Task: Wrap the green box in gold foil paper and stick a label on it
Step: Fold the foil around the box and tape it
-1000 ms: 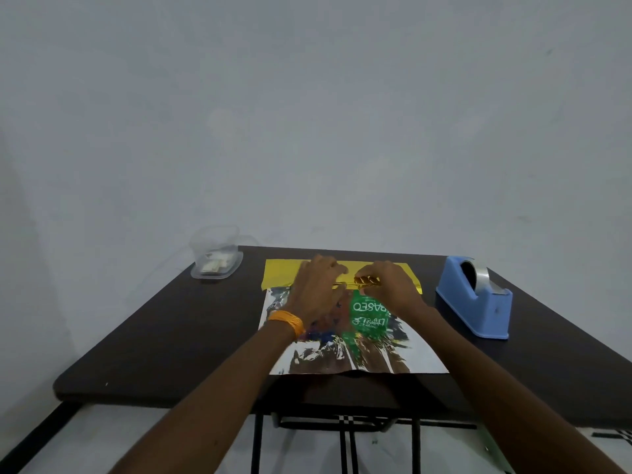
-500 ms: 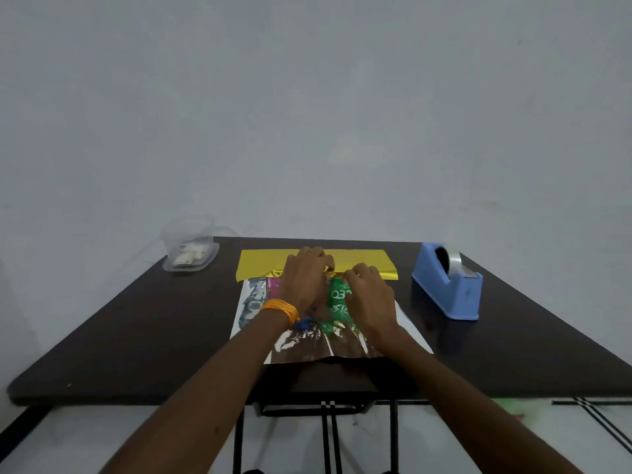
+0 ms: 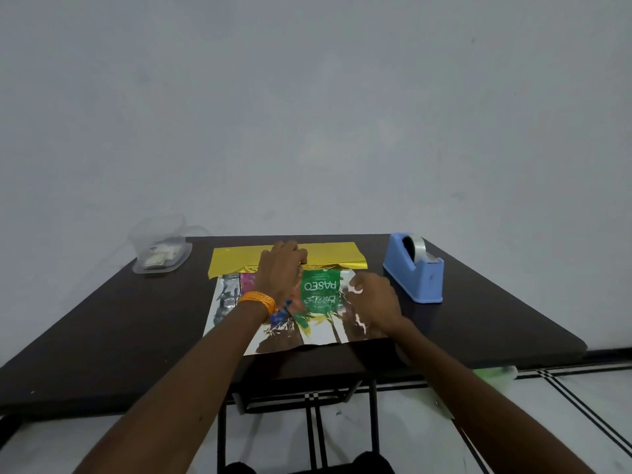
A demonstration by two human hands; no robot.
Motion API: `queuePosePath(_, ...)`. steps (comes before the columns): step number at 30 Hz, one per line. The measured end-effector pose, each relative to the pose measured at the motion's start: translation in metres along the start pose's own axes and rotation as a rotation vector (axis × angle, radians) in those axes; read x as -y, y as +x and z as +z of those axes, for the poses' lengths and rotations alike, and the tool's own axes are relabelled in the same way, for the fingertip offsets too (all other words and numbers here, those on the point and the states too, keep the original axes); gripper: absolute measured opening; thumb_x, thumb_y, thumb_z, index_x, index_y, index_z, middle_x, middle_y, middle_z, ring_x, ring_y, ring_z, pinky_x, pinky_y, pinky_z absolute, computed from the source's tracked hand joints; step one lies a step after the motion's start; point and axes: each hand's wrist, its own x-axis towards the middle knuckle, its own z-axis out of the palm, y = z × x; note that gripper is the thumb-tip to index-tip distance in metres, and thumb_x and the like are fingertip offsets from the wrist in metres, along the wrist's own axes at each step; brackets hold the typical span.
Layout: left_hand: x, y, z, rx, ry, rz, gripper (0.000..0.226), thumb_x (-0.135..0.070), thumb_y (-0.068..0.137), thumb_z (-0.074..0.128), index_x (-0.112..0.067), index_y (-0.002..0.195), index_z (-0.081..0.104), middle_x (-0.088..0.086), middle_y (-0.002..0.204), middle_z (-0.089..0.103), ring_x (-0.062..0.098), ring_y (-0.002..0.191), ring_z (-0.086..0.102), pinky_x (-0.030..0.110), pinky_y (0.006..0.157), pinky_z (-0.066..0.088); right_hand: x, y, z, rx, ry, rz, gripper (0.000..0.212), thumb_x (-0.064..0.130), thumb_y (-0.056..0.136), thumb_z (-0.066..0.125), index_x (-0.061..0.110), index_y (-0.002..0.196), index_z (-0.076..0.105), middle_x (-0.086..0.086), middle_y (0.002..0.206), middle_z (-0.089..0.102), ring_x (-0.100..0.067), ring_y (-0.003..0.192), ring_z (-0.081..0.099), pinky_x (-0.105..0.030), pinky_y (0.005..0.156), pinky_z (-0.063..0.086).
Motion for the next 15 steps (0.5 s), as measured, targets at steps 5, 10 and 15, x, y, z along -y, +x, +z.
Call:
queuePosePath(5, 0.003, -0.001, 0.002, -0.020, 0.003, 0.008, 0.019, -0.017, 0.093, 0.061, -0.023, 0.111, 0.064, -0.001, 0.113, 0.057, 0.023, 0.105, 0.051, 0.040, 0.084, 0.045, -0.006, 0.007, -0.008, 0.059, 0.096, 0.079, 0.036, 0.019, 0.076, 0.077, 0.013, 0.112, 0.071, -0.005, 0.101, 0.073, -0.020, 0.092, 0.068, -0.032, 0.079, 0.054)
queuePosePath(10, 0.008, 0.002, 0.007, -0.053, 0.009, 0.025, 0.017, -0.017, 0.091, 0.064, -0.022, 0.107, 0.066, 0.002, 0.108, 0.060, 0.025, 0.100, 0.054, 0.041, 0.079, 0.046, -0.016, 0.013, -0.033, -0.148, 0.049, 0.081, 0.019, 0.017, 0.081, 0.071, 0.017, 0.100, 0.071, 0.000, 0.096, 0.071, -0.021, 0.091, 0.067, -0.033, 0.075, 0.053)
queuePosePath(15, 0.006, 0.001, 0.008, -0.052, 0.026, 0.022, 0.019, -0.016, 0.090, 0.064, -0.020, 0.109, 0.065, 0.004, 0.110, 0.059, 0.026, 0.101, 0.054, 0.042, 0.080, 0.048, -0.031, 0.017, -0.065, -0.487, -0.010, 0.141, 0.031, 0.009, 0.083, 0.069, 0.010, 0.114, 0.064, -0.007, 0.110, 0.061, -0.026, 0.098, 0.060, -0.031, 0.074, 0.046)
